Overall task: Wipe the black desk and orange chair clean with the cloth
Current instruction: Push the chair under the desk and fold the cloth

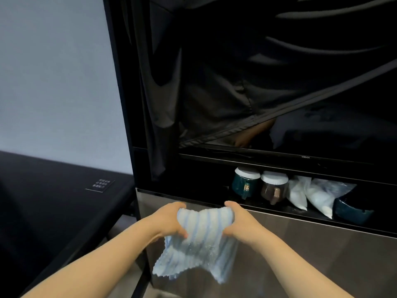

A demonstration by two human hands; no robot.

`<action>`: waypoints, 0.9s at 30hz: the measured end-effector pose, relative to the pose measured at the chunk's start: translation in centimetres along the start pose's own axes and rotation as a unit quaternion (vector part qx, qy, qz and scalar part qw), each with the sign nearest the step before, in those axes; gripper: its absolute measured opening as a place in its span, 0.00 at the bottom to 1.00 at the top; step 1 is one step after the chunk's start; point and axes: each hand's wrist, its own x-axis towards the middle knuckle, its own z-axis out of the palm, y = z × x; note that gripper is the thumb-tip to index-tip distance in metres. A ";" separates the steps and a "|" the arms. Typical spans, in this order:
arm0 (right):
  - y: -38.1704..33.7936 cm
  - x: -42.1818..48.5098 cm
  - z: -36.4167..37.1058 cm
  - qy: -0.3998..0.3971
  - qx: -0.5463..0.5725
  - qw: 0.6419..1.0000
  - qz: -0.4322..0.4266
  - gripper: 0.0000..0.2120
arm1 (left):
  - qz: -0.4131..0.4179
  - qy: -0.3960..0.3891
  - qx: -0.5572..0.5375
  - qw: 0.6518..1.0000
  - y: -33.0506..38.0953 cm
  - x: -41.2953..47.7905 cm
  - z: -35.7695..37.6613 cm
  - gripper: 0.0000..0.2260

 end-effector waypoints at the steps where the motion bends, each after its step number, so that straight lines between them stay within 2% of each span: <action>1: -0.1 0.2 -0.2 0.011 -0.099 0.995 -0.016 0.22 | 0.011 0.012 0.090 0.996 -0.1 0.2 -0.2 0.31; 2: -0.2 0.3 -0.3 0.031 -0.165 0.985 -0.027 0.16 | 0.018 0.025 0.139 0.990 0.0 0.3 -0.4 0.25; 4: 0.0 0.9 -0.5 0.064 -0.173 0.982 -0.035 0.07 | 0.030 0.062 0.113 0.991 0.2 0.6 -1.3 0.15; 5: 0.1 1.2 -0.7 0.075 -0.105 0.991 -0.030 0.07 | 0.029 0.077 0.047 0.995 0.0 0.9 -1.9 0.12; 6: 0.1 1.4 -1.0 0.086 0.010 0.996 -0.018 0.08 | 0.026 0.081 -0.056 0.995 -0.2 1.2 -2.7 0.11; 7: -0.2 1.5 -1.3 0.097 0.151 0.984 -0.007 0.07 | 0.031 0.075 -0.185 0.979 -0.6 1.7 -3.4 0.12; 8: -0.5 1.6 -1.6 0.100 0.296 0.950 0.005 0.06 | 0.028 0.058 -0.330 0.942 -0.8 1.8 -4.0 0.13; 10: -0.9 2.0 -1.7 0.045 0.512 0.857 0.038 0.11 | -0.007 -0.015 -0.599 0.801 -0.7 2.2 -4.5 0.17; 11: -1.0 2.2 -1.4 0.014 0.540 0.839 0.060 0.14 | -0.036 -0.033 -0.652 0.756 -0.9 2.6 -4.1 0.24; 12: -1.1 2.2 -0.7 -0.010 0.515 0.853 0.083 0.16 | -0.066 -0.044 -0.666 0.742 -0.9 3.1 -3.3 0.30; 14: -0.7 2.0 1.2 -0.067 0.407 0.900 0.141 0.17 | -0.114 -0.073 -0.628 0.766 -1.7 3.6 -1.6 0.41; 15: -0.5 2.1 1.8 -0.087 0.385 0.903 0.171 0.18 | -0.132 -0.093 -0.615 0.772 -2.2 3.9 -0.9 0.42; 17: -0.2 2.8 1.9 -0.084 0.432 0.879 0.185 0.17 | -0.159 -0.125 -0.598 0.776 -2.7 4.2 -0.5 0.38; 19: -0.1 4.1 1.0 -0.032 0.543 0.826 0.151 0.14 | -0.176 -0.129 -0.584 0.782 -2.6 4.3 -1.6 0.27; 20: -0.2 4.7 0.4 -0.013 0.588 0.798 0.130 0.15 | -0.173 -0.126 -0.574 0.790 -2.5 5.0 -2.1 0.25; 21: -0.3 5.1 0.0 -0.016 0.601 0.792 0.112 0.17 | -0.176 -0.124 -0.556 0.803 -2.5 5.3 -2.5 0.22; 23: -0.4 5.6 0.4 -0.064 0.502 0.853 0.132 0.19 | -0.168 -0.112 -0.527 0.826 -1.8 6.2 -3.2 0.10; 24: -0.3 5.7 1.0 -0.097 0.425 0.887 0.154 0.18 | -0.163 -0.090 -0.517 0.835 -1.6 6.8 -3.3 0.11; 25: -0.3 5.8 1.4 -0.126 0.374 0.904 0.161 0.17 | -0.155 -0.065 -0.513 0.842 -1.0 7.2 -3.5 0.15; 26: -0.1 6.4 1.7 -0.128 0.372 0.907 0.153 0.16 | -0.148 -0.048 -0.526 0.836 -0.7 7.9 -3.5 0.16; 27: -0.2 6.9 1.9 -0.103 0.407 0.898 0.133 0.16 | -0.146 -0.051 -0.559 0.815 -0.6 8.5 -3.6 0.18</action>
